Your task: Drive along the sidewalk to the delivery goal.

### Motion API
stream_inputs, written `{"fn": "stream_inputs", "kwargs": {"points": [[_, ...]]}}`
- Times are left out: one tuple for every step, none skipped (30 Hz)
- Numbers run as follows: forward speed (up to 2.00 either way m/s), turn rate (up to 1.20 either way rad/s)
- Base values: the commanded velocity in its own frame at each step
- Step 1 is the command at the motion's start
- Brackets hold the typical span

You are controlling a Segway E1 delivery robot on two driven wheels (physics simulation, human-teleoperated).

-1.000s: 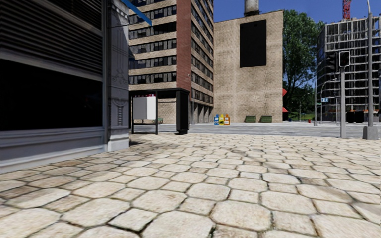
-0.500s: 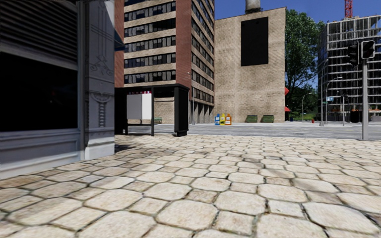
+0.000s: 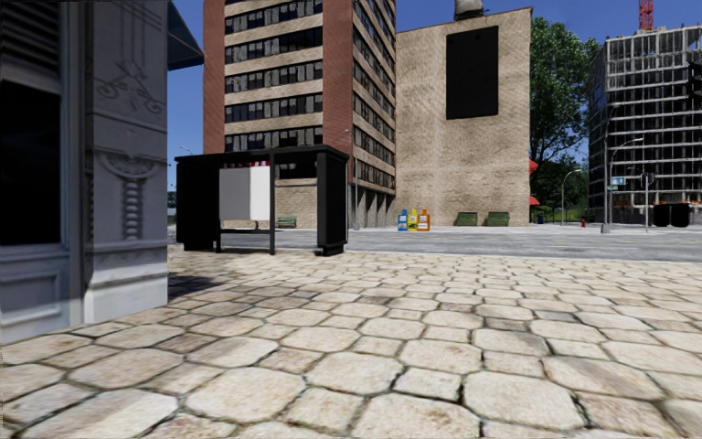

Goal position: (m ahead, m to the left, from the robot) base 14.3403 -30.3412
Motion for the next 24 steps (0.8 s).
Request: {"fn": "stream_inputs", "kwargs": {"points": [[2.00, 0.00], [2.00, 0.00], [2.00, 0.00], [2.00, 0.00], [2.00, 0.00], [2.00, 0.00], [2.00, 0.00], [2.00, 0.00], [2.00, 0.00], [2.00, 0.00], [2.00, 0.00], [2.00, 0.00], [2.00, 0.00], [2.00, 0.00], [2.00, 0.00], [2.00, 0.01], [2.00, 0.18], [2.00, 0.18], [2.00, 0.28], [2.00, 0.31], [2.00, 0.34], [2.00, 0.39], [2.00, 0.39], [2.00, 0.44]]}}
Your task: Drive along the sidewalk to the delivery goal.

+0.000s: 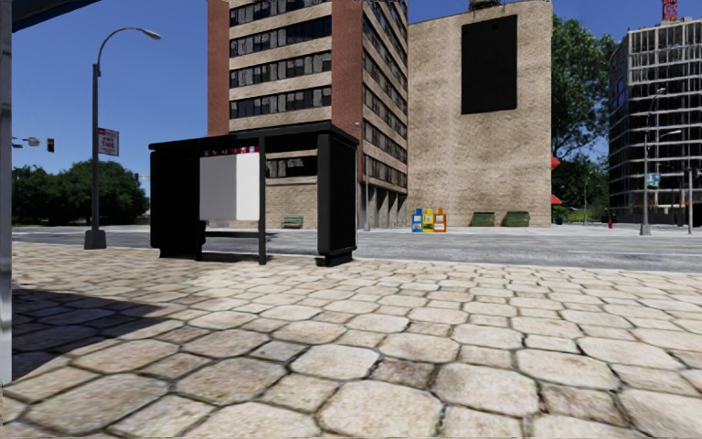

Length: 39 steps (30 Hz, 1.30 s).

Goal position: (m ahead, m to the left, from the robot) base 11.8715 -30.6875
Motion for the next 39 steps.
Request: {"fn": "stream_inputs", "kwargs": {"points": [[2.00, 0.46], [2.00, 0.49], [2.00, 0.49], [2.00, 0.50], [2.00, 0.51], [2.00, 0.51], [2.00, 0.51], [2.00, 0.51], [2.00, 0.51], [2.00, 0.51], [2.00, 0.51], [2.00, 0.51], [2.00, 0.51], [2.00, 0.51], [2.00, 0.51], [2.00, 0.51], [2.00, 0.51], [2.00, 0.51], [2.00, 0.51], [2.00, 0.51], [2.00, 0.51], [2.00, 0.51], [2.00, 0.52], [2.00, 0.53], [2.00, 0.53], [2.00, 0.53], [2.00, 0.54], [2.00, 0.54], [2.00, 0.54], [2.00, 0.54], [2.00, 0.54], [2.00, 0.54], [2.00, 0.54], [2.00, 0.54], [2.00, 0.54], [2.00, 0.54], [2.00, 0.54], [2.00, 0.54], [2.00, 0.54]]}}
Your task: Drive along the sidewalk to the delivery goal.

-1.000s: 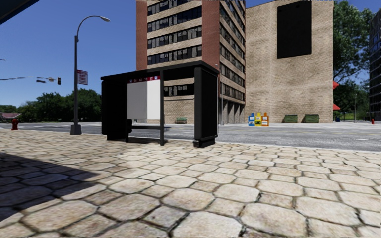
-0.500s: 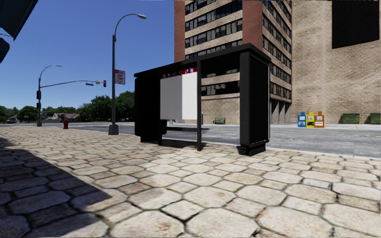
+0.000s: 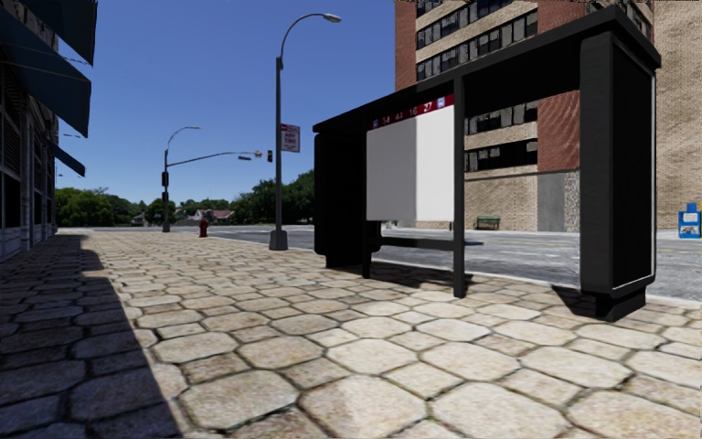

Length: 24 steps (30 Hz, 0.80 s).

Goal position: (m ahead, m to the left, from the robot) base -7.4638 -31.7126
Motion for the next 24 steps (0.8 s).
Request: {"fn": "stream_inputs", "kwargs": {"points": [[2.00, 0.54], [2.00, 0.54], [2.00, 0.54], [2.00, 0.54], [2.00, 0.54], [2.00, 0.54], [2.00, 0.54], [2.00, 0.54], [2.00, 0.54], [2.00, 0.54], [2.00, 0.54], [2.00, 0.54], [2.00, 0.54], [2.00, 0.54], [2.00, 0.54], [2.00, 0.54], [2.00, 0.54], [2.00, 0.54], [2.00, 0.54], [2.00, 0.54], [2.00, 0.54], [2.00, 0.54], [2.00, 0.54], [2.00, 0.54]]}}
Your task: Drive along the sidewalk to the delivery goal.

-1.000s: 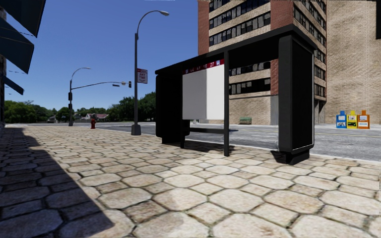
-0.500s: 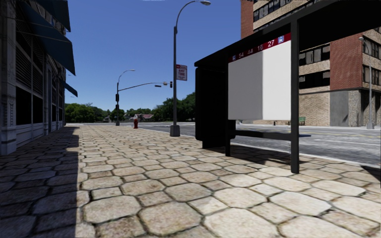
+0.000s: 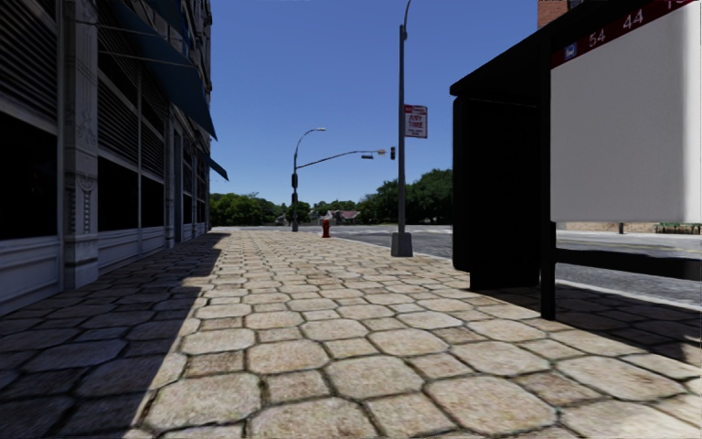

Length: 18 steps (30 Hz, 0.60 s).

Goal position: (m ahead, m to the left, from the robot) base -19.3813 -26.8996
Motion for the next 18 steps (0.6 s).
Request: {"fn": "stream_inputs", "kwargs": {"points": [[2.00, 0.54], [2.00, 0.54], [2.00, 0.54], [2.00, 0.54], [2.00, 0.54], [2.00, 0.54], [2.00, 0.54], [2.00, 0.54], [2.00, 0.54], [2.00, 0.54], [2.00, 0.54], [2.00, 0.44], [2.00, 0.00], [2.00, 0.00], [2.00, 0.00], [2.00, 0.00], [2.00, 0.00], [2.00, 0.00]]}}
